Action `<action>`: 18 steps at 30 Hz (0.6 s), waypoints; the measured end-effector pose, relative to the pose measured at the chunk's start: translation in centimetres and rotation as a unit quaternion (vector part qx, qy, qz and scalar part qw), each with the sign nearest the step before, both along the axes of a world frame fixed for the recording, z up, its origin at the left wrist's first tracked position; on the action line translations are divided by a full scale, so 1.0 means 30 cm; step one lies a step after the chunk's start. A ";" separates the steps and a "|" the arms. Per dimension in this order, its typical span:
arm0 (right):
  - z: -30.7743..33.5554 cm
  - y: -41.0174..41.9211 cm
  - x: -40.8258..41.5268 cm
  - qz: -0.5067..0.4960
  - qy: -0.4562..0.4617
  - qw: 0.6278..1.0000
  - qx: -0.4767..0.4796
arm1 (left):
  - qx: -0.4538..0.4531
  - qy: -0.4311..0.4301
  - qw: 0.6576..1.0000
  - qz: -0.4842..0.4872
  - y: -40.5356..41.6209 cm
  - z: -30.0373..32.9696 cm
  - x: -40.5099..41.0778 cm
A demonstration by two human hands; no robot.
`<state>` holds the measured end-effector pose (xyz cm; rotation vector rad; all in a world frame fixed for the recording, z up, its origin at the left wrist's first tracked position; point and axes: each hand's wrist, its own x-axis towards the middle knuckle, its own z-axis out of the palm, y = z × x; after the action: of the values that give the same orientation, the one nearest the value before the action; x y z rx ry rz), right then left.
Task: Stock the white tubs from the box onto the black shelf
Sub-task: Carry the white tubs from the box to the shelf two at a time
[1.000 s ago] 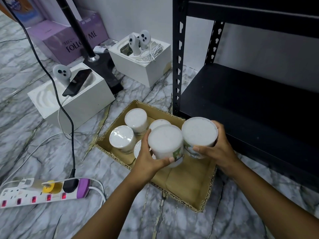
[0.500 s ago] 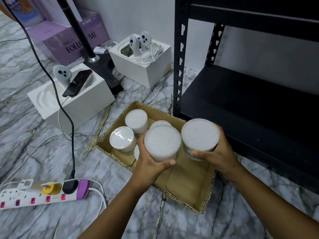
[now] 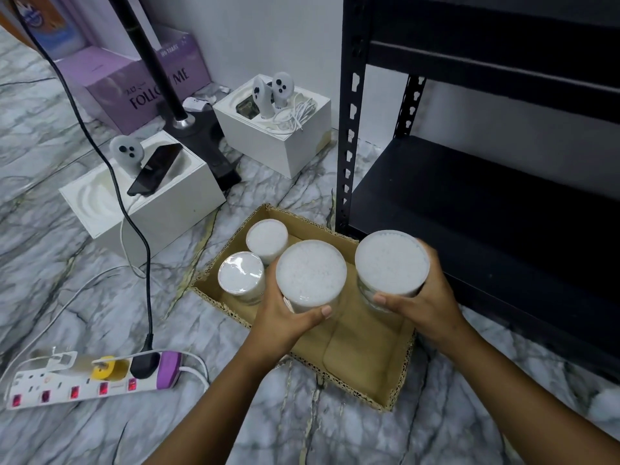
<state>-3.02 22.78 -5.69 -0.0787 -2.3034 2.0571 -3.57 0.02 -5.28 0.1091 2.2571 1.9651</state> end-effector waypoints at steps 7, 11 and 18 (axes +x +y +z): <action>0.299 -0.037 0.057 -0.022 -0.014 1.000 0.005 | -0.037 -0.017 0.999 0.009 -0.027 0.300 0.042; 0.536 -0.051 0.089 -0.033 -0.023 0.999 0.008 | -0.043 -0.021 0.999 0.006 -0.053 0.544 0.073; 0.983 -0.064 0.153 -0.029 -0.025 0.999 0.009 | -0.036 -0.034 0.999 0.016 -0.057 0.996 0.146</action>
<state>1.57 20.87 23.80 -0.1960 -2.3192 2.0283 0.80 -1.70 24.62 -0.0028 2.2972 1.8699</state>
